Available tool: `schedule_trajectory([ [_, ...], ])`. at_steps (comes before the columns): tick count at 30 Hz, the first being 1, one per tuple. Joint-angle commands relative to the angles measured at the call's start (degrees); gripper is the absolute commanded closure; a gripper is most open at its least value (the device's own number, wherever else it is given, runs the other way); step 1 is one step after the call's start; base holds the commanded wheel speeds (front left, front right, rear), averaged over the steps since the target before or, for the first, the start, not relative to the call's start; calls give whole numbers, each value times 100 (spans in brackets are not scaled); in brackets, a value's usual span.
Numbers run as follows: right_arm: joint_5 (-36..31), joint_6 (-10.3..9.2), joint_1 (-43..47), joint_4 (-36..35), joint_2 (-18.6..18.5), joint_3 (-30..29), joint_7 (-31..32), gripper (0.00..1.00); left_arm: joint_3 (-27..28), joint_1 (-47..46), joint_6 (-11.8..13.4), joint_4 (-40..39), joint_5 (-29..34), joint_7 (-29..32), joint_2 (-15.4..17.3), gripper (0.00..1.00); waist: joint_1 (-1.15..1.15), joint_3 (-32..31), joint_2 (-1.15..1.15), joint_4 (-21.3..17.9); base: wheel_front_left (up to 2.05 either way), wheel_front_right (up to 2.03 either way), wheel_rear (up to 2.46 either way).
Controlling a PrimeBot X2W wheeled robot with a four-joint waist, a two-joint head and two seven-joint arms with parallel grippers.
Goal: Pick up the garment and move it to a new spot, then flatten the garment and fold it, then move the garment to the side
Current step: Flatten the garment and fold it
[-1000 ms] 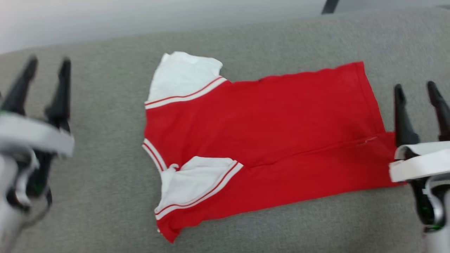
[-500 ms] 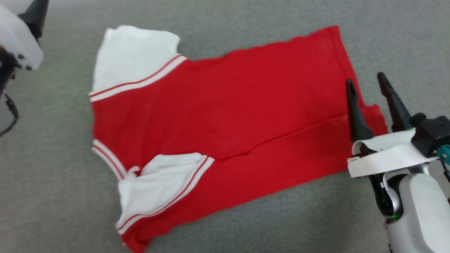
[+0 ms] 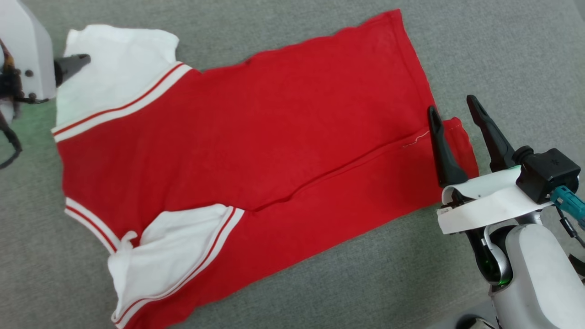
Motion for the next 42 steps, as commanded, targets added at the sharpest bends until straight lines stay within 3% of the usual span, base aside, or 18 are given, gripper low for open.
schedule_trajectory([
  [1,66,-9,-5,-12,-7,31,-17,0,-31,-80,10,47,-56,30,54,0,0,71,0,-68,0,0,0],
  [11,234,-9,-50,-12,-80,45,47,0,-451,-89,5,34,-373,163,-71,0,0,190,0,-95,0,0,0],
  [12,231,-9,-115,-28,-122,77,77,0,-506,-102,5,3,-371,137,-77,51,0,192,0,-86,0,0,0],
  [13,238,-9,-191,-49,-153,96,109,0,-568,-106,4,-37,-384,126,-73,95,0,196,0,-81,0,0,0],
  [14,239,-9,-263,-71,-187,126,141,0,-613,-104,4,-60,-422,105,-59,100,0,196,0,-77,0,0,0],
  [18,293,-9,-696,-37,-368,266,455,0,-705,-162,5,-215,-547,-163,-9,100,0,221,0,-39,0,0,0],
  [24,513,-9,-1675,398,-612,169,1464,0,-955,-337,5,-457,-679,-432,-65,100,0,301,0,172,0,0,0],
  [31,966,-9,-2740,1409,-752,144,2672,0,-1303,-421,5,-659,-853,-712,-165,100,0,367,0,460,0,0,0],
  [42,1281,-10,-3728,3019,-1010,793,4100,0,-1910,-822,4,-1092,-1081,-950,-323,100,0,477,0,800,0,0,0],
])
